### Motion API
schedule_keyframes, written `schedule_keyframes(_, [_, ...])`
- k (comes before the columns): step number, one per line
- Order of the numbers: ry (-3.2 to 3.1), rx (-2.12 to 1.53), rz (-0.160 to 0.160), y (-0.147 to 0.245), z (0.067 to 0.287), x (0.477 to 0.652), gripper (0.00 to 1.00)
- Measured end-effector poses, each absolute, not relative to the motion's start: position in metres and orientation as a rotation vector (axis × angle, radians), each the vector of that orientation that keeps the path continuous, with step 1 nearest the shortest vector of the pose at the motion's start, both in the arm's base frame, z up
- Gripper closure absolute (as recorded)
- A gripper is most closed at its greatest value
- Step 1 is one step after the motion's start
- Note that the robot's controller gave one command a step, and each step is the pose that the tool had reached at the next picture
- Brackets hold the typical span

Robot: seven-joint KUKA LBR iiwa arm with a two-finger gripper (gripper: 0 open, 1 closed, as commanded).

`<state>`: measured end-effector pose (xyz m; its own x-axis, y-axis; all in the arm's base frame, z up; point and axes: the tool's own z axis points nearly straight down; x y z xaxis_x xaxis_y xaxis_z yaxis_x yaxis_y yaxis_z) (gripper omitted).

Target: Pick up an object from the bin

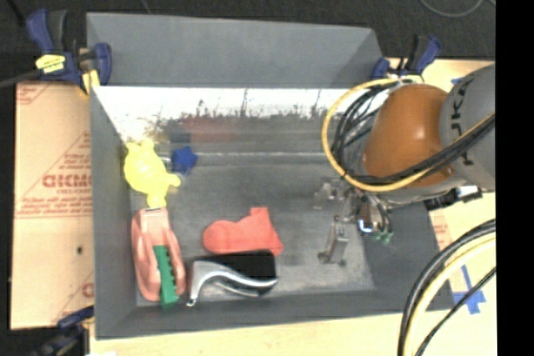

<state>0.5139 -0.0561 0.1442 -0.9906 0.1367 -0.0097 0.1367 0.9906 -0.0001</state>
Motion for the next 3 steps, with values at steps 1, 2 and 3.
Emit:
schedule_keyframes(1, [3.115, 0.385, 0.001, -0.047, 0.110, 0.508, 0.00])
schedule_keyframes(2, [3.123, 0.254, -0.003, -0.024, 0.103, 0.513, 0.00])
schedule_keyframes(3, [3.134, 0.149, 0.000, -0.015, 0.118, 0.548, 0.00])
